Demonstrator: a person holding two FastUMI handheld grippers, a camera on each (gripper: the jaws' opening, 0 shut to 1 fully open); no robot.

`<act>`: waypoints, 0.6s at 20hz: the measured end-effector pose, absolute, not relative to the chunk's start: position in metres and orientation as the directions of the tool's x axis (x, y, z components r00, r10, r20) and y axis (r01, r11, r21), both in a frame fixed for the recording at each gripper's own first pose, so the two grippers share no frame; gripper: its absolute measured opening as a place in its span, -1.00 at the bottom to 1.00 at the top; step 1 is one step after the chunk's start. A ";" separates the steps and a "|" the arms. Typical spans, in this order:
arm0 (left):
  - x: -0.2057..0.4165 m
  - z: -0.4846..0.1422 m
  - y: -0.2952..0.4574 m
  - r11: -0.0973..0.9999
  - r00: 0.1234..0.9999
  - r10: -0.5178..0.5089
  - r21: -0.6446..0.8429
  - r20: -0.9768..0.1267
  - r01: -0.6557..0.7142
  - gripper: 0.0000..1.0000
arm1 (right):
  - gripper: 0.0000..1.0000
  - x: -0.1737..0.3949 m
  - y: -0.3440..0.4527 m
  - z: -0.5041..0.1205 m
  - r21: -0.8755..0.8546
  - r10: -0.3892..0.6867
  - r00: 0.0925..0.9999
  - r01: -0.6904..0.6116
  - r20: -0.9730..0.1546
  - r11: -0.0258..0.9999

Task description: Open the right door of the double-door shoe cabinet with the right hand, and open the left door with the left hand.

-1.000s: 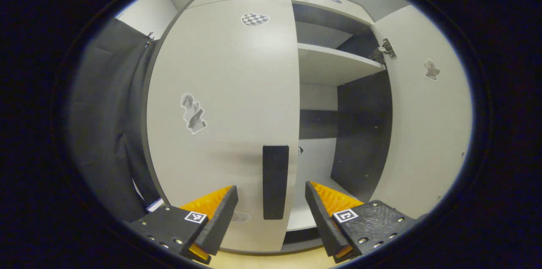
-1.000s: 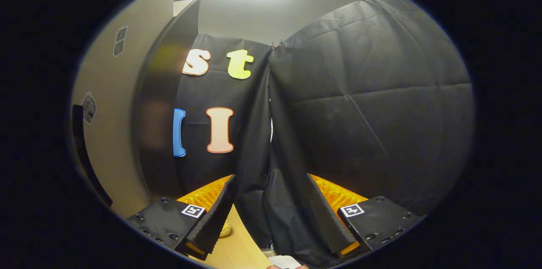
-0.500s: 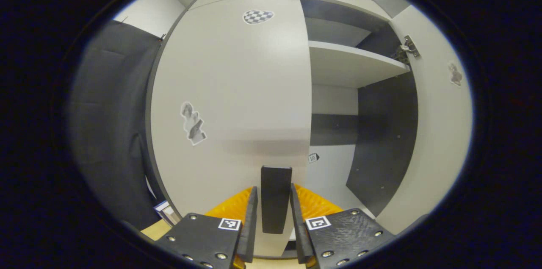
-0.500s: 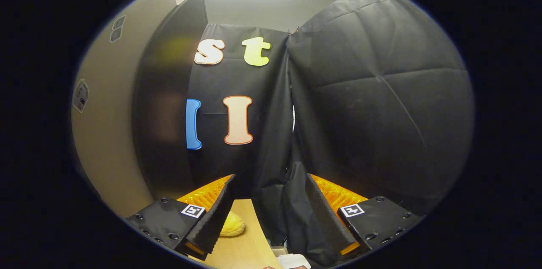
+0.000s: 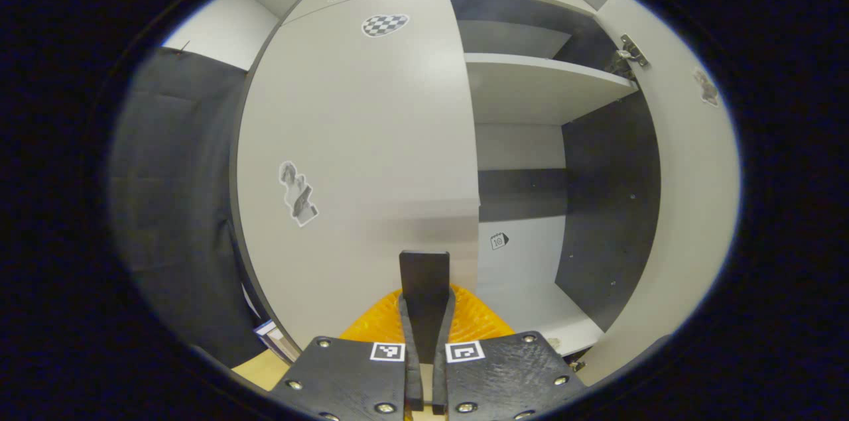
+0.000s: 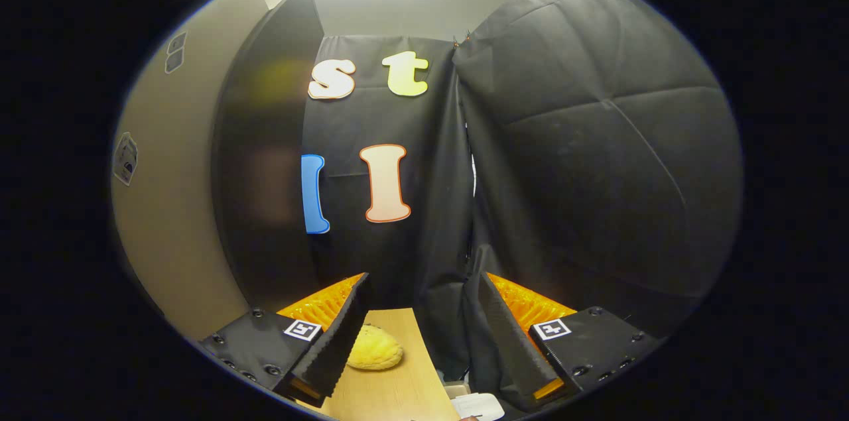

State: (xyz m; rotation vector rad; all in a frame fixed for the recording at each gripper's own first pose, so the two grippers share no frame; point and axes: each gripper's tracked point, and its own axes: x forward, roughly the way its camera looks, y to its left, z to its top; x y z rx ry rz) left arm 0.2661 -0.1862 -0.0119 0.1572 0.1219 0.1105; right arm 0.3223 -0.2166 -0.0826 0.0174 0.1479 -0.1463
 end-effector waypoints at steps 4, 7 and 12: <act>0.265 -0.012 -0.187 0.983 0.988 0.106 0.158 -0.112 -0.088 -0.85 | 1.00 0.317 -0.208 -0.088 0.039 -0.141 0.975 0.150 -0.174 0.988; 0.262 -0.012 -0.186 0.986 0.991 0.082 0.155 -0.101 -0.065 -0.82 | 0.99 0.308 -0.202 -0.083 0.039 -0.157 0.972 0.166 -0.172 0.985; 0.245 -0.016 -0.182 0.993 0.997 -0.019 0.116 -0.081 0.028 -0.82 | 0.97 0.284 -0.181 -0.061 0.004 -0.187 0.971 0.189 -0.149 0.982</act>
